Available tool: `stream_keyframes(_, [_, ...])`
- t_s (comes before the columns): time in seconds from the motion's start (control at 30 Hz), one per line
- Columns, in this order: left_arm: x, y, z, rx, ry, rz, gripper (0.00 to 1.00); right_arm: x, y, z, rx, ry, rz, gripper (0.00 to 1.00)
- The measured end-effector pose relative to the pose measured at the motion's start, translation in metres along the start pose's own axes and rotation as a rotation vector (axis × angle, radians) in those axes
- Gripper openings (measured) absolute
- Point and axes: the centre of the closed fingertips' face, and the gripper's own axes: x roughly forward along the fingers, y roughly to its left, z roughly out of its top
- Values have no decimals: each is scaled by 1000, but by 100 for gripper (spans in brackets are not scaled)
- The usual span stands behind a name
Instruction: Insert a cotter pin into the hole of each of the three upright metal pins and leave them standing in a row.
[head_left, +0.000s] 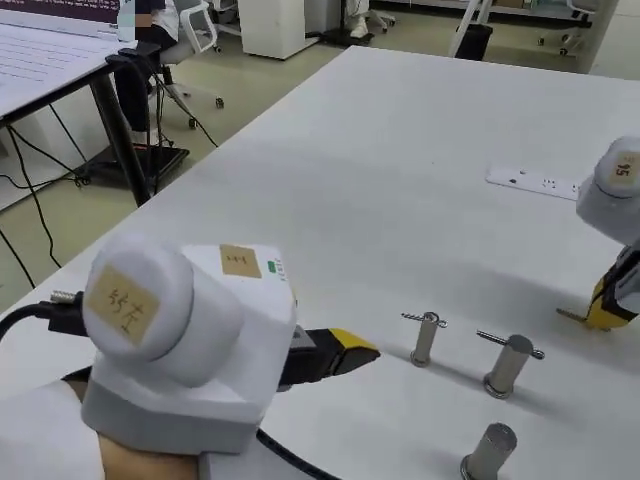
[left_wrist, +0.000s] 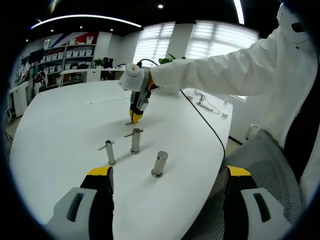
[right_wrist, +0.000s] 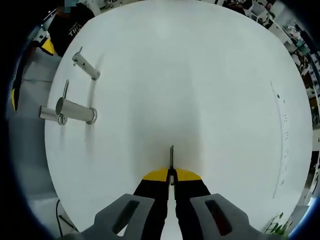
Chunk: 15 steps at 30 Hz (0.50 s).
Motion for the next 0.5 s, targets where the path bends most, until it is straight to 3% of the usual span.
stream_keyframes(0.17, [-3, 3, 1, 12, 5, 10, 89, -1, 0, -1, 19, -9, 42, 0])
stream_keyframes(0.23, [-5, 13, -2, 50, 31, 64, 84, -1, 0, -1, 47, -29, 57, 0])
stream_keyframes(0.27, [-4, 13, -3, 54, 36, 64, 82, -1, 0, -1, 58, -37, 59, 0])
stream_keyframes(0.4, [-4, 16, -4, 45, 23, 81, 83, -2, 0, -1, 88, -67, 67, 0])
stream_keyframes(0.5, [-4, 17, -11, 23, 34, 78, 83, -2, 1, -1, 82, -82, 71, 0])
